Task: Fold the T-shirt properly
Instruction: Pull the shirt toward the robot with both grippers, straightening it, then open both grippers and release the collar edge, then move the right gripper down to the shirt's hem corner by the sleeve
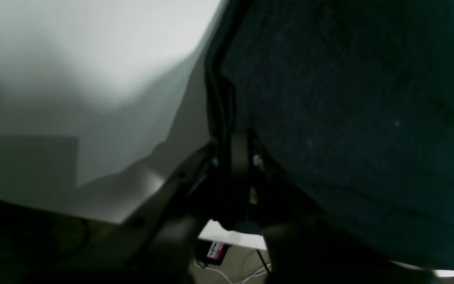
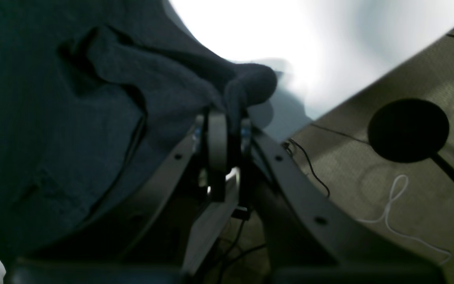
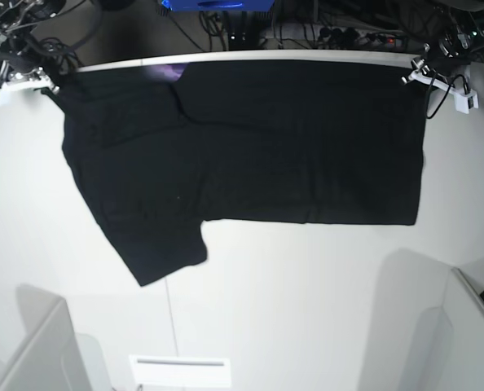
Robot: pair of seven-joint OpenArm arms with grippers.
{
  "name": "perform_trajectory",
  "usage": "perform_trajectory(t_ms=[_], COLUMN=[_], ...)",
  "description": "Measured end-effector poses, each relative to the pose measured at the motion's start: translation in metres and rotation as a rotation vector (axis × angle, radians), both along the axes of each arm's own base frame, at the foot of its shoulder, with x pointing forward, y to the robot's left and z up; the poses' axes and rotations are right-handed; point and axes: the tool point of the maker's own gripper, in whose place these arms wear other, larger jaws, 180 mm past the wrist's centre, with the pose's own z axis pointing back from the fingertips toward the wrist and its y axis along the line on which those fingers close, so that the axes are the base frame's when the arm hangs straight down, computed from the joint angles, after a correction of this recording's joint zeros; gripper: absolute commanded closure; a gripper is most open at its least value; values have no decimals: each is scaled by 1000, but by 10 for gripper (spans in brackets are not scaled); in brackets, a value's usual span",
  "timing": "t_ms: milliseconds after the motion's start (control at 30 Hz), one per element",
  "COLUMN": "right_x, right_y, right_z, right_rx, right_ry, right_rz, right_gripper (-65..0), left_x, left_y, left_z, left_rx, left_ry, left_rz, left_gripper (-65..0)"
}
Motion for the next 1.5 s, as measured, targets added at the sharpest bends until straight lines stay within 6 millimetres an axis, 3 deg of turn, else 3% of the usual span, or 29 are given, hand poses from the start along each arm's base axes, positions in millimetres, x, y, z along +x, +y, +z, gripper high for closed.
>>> perform_trajectory(t_ms=[467, 567, 633, 667, 767, 967, 1067, 1133, 1300, 1500], right_x=[-1, -2, -5, -7, -12, -18, -6, 13, 79, 130], right_y=[0, -1, -3, -3, -5, -22, -25, -21, 16, 42], right_z=[0, 0, 0, -1, -2, 11, 26, 29, 42, 62], right_rx=[0, -4, -10, -11, -12, -67, -109, -117, -88, -116], right_ry=[1, 3, 7, 12, 21, 11, -29, -40, -155, -229], right_rz=[0, -3, -7, -6, -15, -60, -35, 12, 182, 334], right_gripper=[-2, -240, -350, -375, -381, -383, -383, -383, -383, -383], left_x=[-6, -7, -11, -13, -18, -35, -38, -27, 10, 33], left_y=[0, 1, 8, 13, 29, 67, 79, 77, 72, 70], left_z=[-2, -3, 0, 2, 8, 27, 34, 39, 64, 82], left_rx=[0, 6, 13, 21, 48, 117, 146, 149, 174, 187], left_ry=[16, 19, 17, 14, 6, -19, -20, -49, -164, -240], left_rz=[1, 3, 26, 44, 87, 200, 219, 217, 189, 176], left_gripper=[-12, -202, -291, -327, -393, -402, -398, -397, -395, -393])
